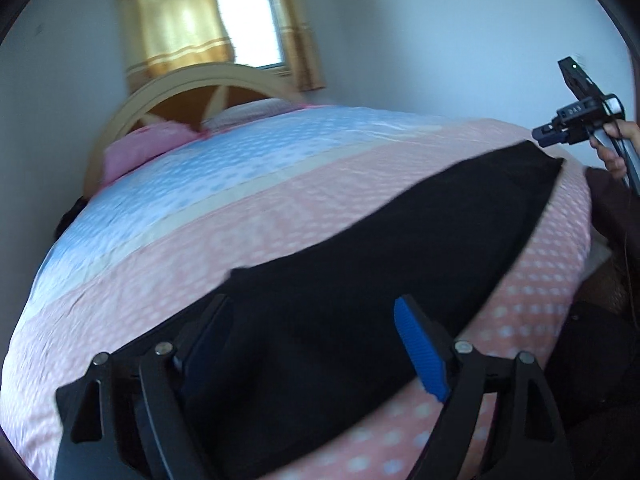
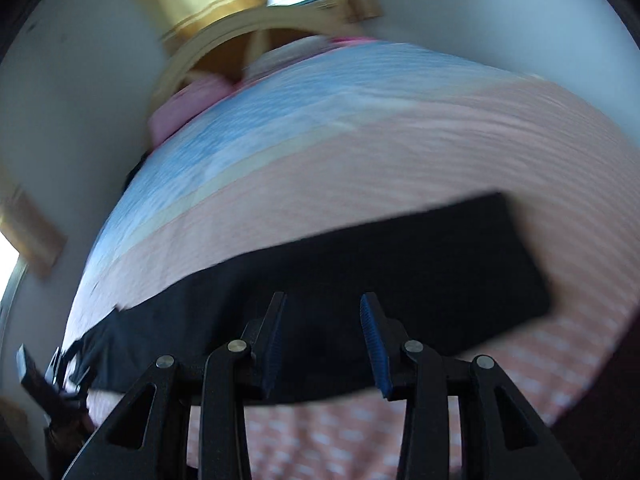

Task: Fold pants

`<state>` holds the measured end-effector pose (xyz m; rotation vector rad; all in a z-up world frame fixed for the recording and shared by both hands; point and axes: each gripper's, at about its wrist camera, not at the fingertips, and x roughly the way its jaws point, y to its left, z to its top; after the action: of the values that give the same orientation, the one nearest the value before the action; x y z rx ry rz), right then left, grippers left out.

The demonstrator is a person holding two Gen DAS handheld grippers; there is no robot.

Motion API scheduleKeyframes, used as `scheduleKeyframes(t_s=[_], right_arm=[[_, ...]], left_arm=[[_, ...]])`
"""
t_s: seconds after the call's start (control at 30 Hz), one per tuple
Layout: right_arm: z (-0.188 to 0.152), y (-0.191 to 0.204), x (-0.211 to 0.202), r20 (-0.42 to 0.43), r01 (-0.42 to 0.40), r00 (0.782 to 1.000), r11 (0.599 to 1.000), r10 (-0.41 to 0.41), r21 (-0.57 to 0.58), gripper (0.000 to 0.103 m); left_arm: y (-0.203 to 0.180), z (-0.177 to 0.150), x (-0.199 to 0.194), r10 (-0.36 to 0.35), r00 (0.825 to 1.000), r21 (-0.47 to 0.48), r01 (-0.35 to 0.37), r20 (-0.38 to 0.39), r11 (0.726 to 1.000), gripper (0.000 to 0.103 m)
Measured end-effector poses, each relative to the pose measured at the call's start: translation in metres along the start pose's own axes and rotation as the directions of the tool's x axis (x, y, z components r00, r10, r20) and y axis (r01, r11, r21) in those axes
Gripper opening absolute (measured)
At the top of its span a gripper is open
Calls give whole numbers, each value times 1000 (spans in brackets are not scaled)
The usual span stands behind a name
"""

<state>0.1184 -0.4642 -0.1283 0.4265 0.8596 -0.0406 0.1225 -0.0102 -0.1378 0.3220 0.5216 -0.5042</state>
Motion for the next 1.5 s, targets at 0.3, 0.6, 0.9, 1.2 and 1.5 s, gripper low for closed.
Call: scheduleKeyframes(t_s=[0.3, 0.6, 0.9, 1.2, 1.5], right_arm=[[-18, -83, -14, 28, -3, 1000, 977, -3, 212, 39], [-18, -98, 8, 33, -71, 997, 961, 65, 268, 39], [-21, -114, 10, 54, -45, 998, 952, 31, 303, 37], [-13, -115, 1, 108, -38, 994, 963, 9, 266, 5], [-13, -124, -18, 146, -19, 989, 965, -20, 263, 5]], left_arm=[[-89, 46, 22, -228, 973, 140, 228, -15, 964, 67], [-119, 42, 54, -250, 960, 224, 273, -124, 936, 63], [-121, 40, 66, -268, 947, 206, 302, -179, 931, 27], [-131, 42, 59, -231, 959, 268, 269, -164, 925, 4], [-114, 45, 43, -316, 940, 187, 336, -133, 923, 4]])
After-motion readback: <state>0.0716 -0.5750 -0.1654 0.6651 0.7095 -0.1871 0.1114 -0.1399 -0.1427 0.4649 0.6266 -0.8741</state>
